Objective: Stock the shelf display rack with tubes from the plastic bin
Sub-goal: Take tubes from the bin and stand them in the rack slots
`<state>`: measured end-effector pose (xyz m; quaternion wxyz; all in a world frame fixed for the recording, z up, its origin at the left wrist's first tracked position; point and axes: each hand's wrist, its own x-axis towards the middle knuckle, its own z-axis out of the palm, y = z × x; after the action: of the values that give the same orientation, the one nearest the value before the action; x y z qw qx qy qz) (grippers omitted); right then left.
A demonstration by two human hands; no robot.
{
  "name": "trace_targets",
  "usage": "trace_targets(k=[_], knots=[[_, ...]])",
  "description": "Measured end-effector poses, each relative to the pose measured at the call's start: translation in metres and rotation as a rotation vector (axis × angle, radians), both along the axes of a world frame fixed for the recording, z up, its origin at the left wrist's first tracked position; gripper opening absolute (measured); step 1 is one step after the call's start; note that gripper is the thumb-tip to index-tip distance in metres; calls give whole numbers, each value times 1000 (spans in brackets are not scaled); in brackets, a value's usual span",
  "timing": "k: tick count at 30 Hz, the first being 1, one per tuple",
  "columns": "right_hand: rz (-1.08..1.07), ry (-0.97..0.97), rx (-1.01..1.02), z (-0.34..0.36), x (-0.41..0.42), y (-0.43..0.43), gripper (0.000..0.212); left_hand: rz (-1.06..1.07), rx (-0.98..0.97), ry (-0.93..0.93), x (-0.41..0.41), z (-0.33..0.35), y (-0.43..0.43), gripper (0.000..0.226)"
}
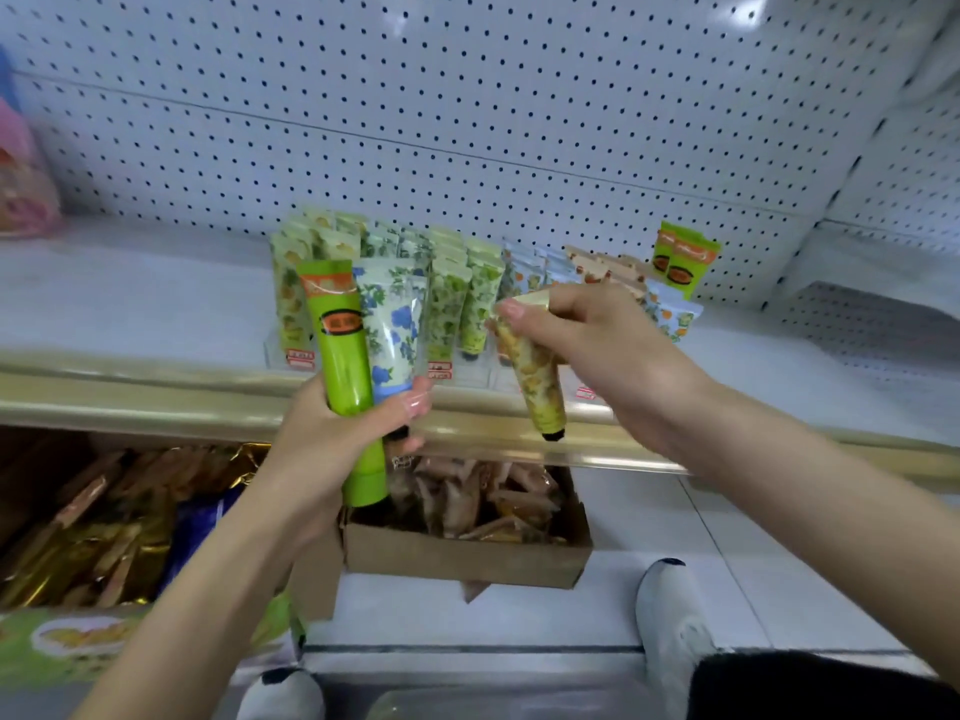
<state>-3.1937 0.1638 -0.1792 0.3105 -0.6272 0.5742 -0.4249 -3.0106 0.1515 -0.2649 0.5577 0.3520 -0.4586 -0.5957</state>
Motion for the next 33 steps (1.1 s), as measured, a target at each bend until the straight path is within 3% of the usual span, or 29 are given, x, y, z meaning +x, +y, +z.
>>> trace_targets(k=[5, 9, 11, 14, 21, 25, 33], knots=[[-64, 177, -103, 30, 10, -20, 21, 65, 24, 45, 26, -18, -2, 39], [57, 162, -112, 48, 26, -39, 18, 156, -1, 122, 49, -19, -7, 42], [132, 162, -104, 55, 34, -50, 18, 208, -21, 143, 61, -19, -11, 60], [216, 229, -66, 64, 48, -64, 14, 263, -31, 146, 77, -20, -15, 66], [155, 675, -260, 51, 89, -91, 13, 302, 11, 168, 89, -21, -22, 68], [74, 687, -323, 45, 100, -103, 15, 266, 68, 183, 85, -19, -23, 31], [58, 645, -281, 35, 106, -119, 17, 256, 101, 181, 80, -17, -24, 27]])
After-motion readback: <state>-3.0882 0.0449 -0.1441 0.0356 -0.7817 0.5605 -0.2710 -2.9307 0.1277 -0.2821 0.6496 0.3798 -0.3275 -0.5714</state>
